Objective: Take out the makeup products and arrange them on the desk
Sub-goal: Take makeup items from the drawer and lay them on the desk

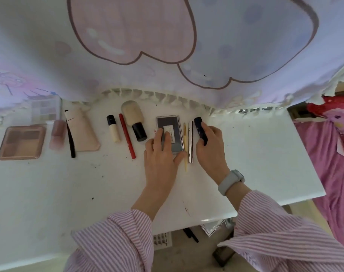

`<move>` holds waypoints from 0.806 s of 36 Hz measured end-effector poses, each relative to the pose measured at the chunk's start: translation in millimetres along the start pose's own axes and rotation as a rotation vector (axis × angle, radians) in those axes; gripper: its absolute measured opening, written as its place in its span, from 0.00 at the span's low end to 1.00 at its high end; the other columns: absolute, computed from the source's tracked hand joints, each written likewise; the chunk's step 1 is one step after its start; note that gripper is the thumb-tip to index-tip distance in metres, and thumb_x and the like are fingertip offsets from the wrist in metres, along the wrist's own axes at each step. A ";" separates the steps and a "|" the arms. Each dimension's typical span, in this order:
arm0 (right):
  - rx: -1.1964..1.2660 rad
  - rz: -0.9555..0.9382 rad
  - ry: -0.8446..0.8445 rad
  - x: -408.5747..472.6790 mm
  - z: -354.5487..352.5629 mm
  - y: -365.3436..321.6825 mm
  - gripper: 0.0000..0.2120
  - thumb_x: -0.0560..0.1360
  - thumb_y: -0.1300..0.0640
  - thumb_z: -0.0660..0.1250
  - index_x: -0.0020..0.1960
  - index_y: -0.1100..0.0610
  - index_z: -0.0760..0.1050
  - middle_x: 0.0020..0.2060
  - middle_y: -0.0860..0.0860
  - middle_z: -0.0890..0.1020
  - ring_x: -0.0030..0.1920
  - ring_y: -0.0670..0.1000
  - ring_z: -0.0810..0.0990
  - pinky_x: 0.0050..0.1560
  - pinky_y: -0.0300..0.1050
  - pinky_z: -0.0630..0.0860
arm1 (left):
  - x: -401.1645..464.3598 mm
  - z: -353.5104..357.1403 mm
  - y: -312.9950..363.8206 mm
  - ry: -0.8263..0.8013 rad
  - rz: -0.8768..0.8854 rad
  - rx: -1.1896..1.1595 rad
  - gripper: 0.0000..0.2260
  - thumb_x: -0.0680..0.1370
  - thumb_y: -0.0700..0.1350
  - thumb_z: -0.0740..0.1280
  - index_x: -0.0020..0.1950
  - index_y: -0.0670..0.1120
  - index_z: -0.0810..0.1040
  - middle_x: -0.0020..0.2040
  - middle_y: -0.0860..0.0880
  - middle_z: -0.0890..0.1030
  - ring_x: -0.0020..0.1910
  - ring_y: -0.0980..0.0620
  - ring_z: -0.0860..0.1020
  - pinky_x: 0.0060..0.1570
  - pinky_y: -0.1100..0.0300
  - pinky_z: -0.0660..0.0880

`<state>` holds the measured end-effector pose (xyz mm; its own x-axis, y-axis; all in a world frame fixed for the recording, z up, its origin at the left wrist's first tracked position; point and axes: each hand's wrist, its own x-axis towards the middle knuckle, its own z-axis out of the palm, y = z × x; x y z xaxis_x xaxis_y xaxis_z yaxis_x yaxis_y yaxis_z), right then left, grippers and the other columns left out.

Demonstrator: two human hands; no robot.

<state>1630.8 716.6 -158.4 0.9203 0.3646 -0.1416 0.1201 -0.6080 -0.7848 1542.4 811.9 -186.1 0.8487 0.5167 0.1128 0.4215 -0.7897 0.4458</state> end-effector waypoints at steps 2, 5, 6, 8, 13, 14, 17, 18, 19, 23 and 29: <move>-0.017 0.005 -0.013 -3.1 0.0 1.2 0.21 0.77 0.67 0.57 0.70 0.62 0.64 0.64 0.55 0.68 0.63 0.51 0.69 0.58 0.27 0.59 | -1.5 1.5 -0.8 -0.010 0.025 0.031 0.30 0.73 0.62 0.58 0.64 0.42 0.74 0.66 0.39 0.73 0.57 0.38 0.73 0.48 0.48 0.75; -0.055 -0.051 -0.043 -8.7 -1.2 4.8 0.19 0.78 0.66 0.56 0.69 0.63 0.66 0.67 0.54 0.69 0.67 0.51 0.68 0.64 0.32 0.60 | -12.3 6.5 -7.8 -0.037 0.158 0.052 0.33 0.71 0.67 0.56 0.70 0.48 0.67 0.71 0.41 0.66 0.69 0.39 0.62 0.56 0.44 0.72; -0.064 -0.075 -0.060 -10.1 -2.1 6.6 0.19 0.78 0.66 0.55 0.69 0.63 0.66 0.67 0.54 0.69 0.67 0.51 0.67 0.66 0.34 0.60 | -16.8 8.1 -10.9 -0.056 0.213 0.065 0.34 0.71 0.68 0.55 0.71 0.49 0.64 0.73 0.42 0.64 0.71 0.39 0.58 0.59 0.43 0.69; -0.090 -0.114 -0.094 -10.9 -4.7 11.1 0.19 0.79 0.66 0.54 0.69 0.62 0.67 0.68 0.53 0.70 0.68 0.51 0.66 0.66 0.32 0.59 | -22.3 11.4 -16.9 -0.075 0.305 0.115 0.34 0.72 0.68 0.54 0.72 0.51 0.61 0.74 0.43 0.62 0.73 0.40 0.55 0.64 0.43 0.64; -0.161 -0.185 -0.153 -6.7 -11.0 14.3 0.20 0.78 0.68 0.53 0.70 0.61 0.65 0.68 0.54 0.69 0.69 0.52 0.64 0.66 0.33 0.57 | -14.5 14.5 -14.1 -0.071 0.308 0.151 0.27 0.76 0.63 0.54 0.69 0.49 0.69 0.72 0.42 0.66 0.72 0.38 0.60 0.65 0.43 0.64; -0.169 -0.192 -0.171 -6.4 -11.5 14.0 0.20 0.78 0.68 0.53 0.70 0.61 0.64 0.68 0.54 0.69 0.69 0.52 0.64 0.66 0.33 0.57 | -12.2 14.3 -12.0 -0.075 0.298 0.155 0.26 0.76 0.62 0.54 0.69 0.49 0.69 0.72 0.42 0.66 0.72 0.38 0.61 0.64 0.43 0.65; -0.173 -0.191 -0.210 -5.8 -14.5 12.8 0.21 0.78 0.68 0.52 0.71 0.61 0.63 0.69 0.54 0.68 0.70 0.52 0.63 0.64 0.30 0.55 | -9.4 13.4 -10.1 -0.095 0.289 0.163 0.26 0.77 0.60 0.54 0.69 0.48 0.69 0.72 0.41 0.66 0.72 0.38 0.61 0.65 0.43 0.64; -0.169 -0.189 -0.211 -6.3 -16.2 12.3 0.21 0.79 0.68 0.52 0.71 0.61 0.63 0.69 0.54 0.68 0.70 0.52 0.63 0.63 0.28 0.55 | -10.3 12.9 -10.5 -0.106 0.291 0.162 0.26 0.76 0.60 0.53 0.70 0.48 0.68 0.72 0.41 0.65 0.72 0.38 0.61 0.65 0.43 0.63; -0.156 -0.183 -0.208 -7.3 -18.0 11.8 0.21 0.79 0.68 0.52 0.71 0.60 0.63 0.68 0.53 0.69 0.69 0.51 0.64 0.62 0.27 0.55 | -12.2 12.3 -11.0 -0.117 0.289 0.158 0.27 0.76 0.60 0.53 0.70 0.48 0.67 0.72 0.41 0.65 0.72 0.38 0.60 0.66 0.42 0.62; -0.084 -0.138 -0.135 -20.8 -25.3 12.9 0.20 0.78 0.67 0.53 0.69 0.58 0.65 0.67 0.53 0.71 0.67 0.51 0.68 0.65 0.35 0.61 | -32.7 4.7 -9.7 -0.114 0.256 0.088 0.26 0.76 0.59 0.55 0.71 0.48 0.65 0.73 0.42 0.63 0.73 0.40 0.56 0.68 0.42 0.58; 0.021 -0.350 -0.017 -89.4 -35.9 25.1 0.15 0.75 0.62 0.54 0.57 0.63 0.74 0.50 0.54 0.78 0.47 0.45 0.77 0.49 0.27 0.70 | -109.8 -15.8 -0.8 -0.005 0.373 -0.129 0.17 0.77 0.50 0.62 0.63 0.46 0.69 0.65 0.43 0.73 0.67 0.45 0.67 0.65 0.50 0.65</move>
<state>1564.9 643.5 -143.7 0.8182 0.5604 0.1285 0.4197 -0.4296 -0.7996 1443.8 761.0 -184.8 0.9377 0.2001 0.2841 0.0402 -0.8746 0.4832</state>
